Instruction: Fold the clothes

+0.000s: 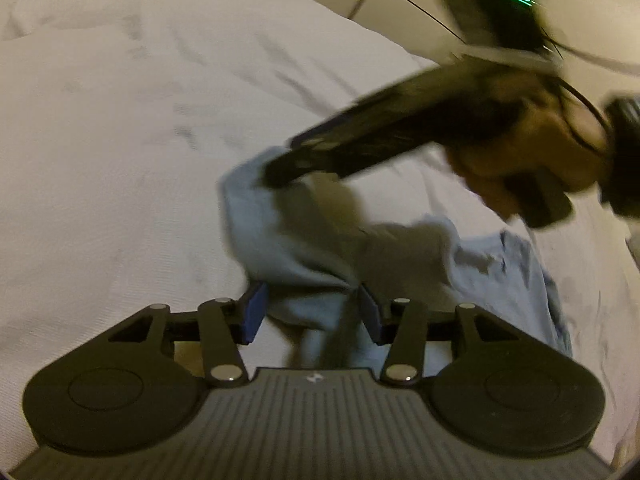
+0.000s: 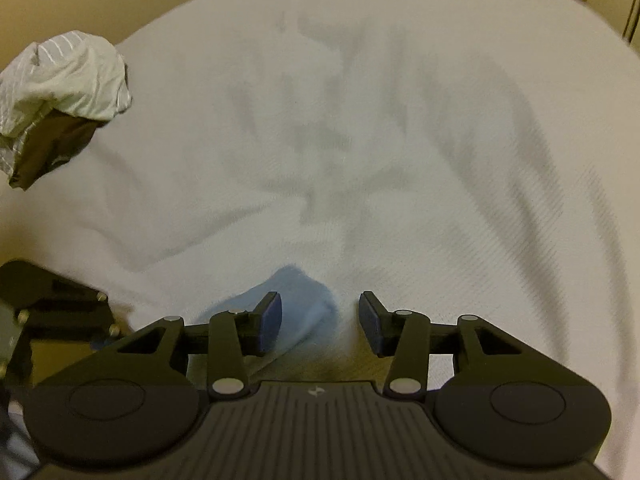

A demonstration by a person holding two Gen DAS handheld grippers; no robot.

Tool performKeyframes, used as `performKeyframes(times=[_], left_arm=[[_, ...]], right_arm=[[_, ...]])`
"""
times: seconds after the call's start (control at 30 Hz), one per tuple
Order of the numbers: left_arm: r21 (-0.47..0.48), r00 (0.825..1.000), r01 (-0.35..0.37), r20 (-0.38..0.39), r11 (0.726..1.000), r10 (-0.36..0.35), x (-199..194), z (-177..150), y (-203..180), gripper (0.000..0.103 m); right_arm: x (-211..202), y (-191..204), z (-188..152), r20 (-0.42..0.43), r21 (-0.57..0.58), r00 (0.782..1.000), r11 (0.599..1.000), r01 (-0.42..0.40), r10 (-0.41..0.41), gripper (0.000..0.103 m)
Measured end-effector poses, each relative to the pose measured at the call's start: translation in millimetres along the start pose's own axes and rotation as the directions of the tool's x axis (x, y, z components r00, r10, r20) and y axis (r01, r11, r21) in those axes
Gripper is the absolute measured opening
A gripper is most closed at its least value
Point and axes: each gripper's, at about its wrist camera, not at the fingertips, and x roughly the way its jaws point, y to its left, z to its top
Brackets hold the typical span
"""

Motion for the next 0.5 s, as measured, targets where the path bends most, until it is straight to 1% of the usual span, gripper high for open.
performKeyframes(times=[0.03, 0.07, 0.1, 0.13, 0.2, 0.23, 0.3, 0.33, 0.4, 0.5], left_arm=[[0.004, 1.0, 0.001, 0.002, 1.0, -0.001, -0.9, -2.2, -2.8, 0.044], [0.003, 1.0, 0.003, 0.005, 1.0, -0.003, -2.2, -4.2, -4.9, 0.044], [0.001, 1.0, 0.005, 0.008, 1.0, -0.005, -3.4, -6.1, -6.9, 0.044], [-0.017, 1.0, 0.01, 0.018, 1.0, -0.01, -6.1, -7.6, -6.2, 0.044], [-0.093, 0.999, 0.027, 0.044, 0.995, -0.023, -14.7, -11.6, 1.2, 0.044], [-0.135, 0.998, 0.037, 0.056, 0.99, -0.03, -16.2, -11.8, 6.0, 0.044], [-0.238, 0.996, 0.064, 0.074, 0.969, -0.048, -19.2, -13.6, 21.0, 0.044], [-0.29, 0.995, 0.089, 0.078, 0.953, -0.069, -18.6, -14.7, 29.4, 0.044], [-0.389, 0.989, 0.145, 0.09, 0.91, -0.119, -16.1, -16.9, 46.3, 0.044], [-0.481, 0.973, 0.231, 0.102, 0.846, -0.208, -5.0, -18.0, 64.2, 0.047]], right_arm=[[2.0, 0.5, -1.0, -0.014, -0.001, 1.0, 1.0, -0.018, 0.018, 0.035], [1.4, 2.2, -2.3, -0.016, -0.009, 1.0, 1.0, -0.025, 0.024, 0.009], [-1.6, 3.3, -3.5, -0.009, -0.014, 1.0, 1.0, -0.023, 0.023, 0.005], [-6.9, 2.6, -4.7, 0.006, -0.01, 1.0, 1.0, -0.019, 0.019, 0.004], [-20.2, -1.8, -8.8, 0.043, 0.007, 0.999, 1.0, -0.003, 0.003, 0.004], [-27.5, -4.9, -11.4, 0.062, 0.02, 0.998, 1.0, 0.006, -0.007, 0.003], [-41.3, -12.2, -17.1, 0.096, 0.06, 0.995, 0.998, 0.014, -0.02, 0.003], [-48.3, -15.8, -20.4, 0.113, 0.079, 0.993, 0.997, 0.017, -0.025, 0.003], [-60.4, -20.0, -29.5, 0.136, 0.102, 0.99, 0.995, 0.014, -0.028, 0.003], [-75.4, -22.2, -44.8, 0.157, 0.123, 0.987, 0.992, 0.021, -0.04, 0.003]])
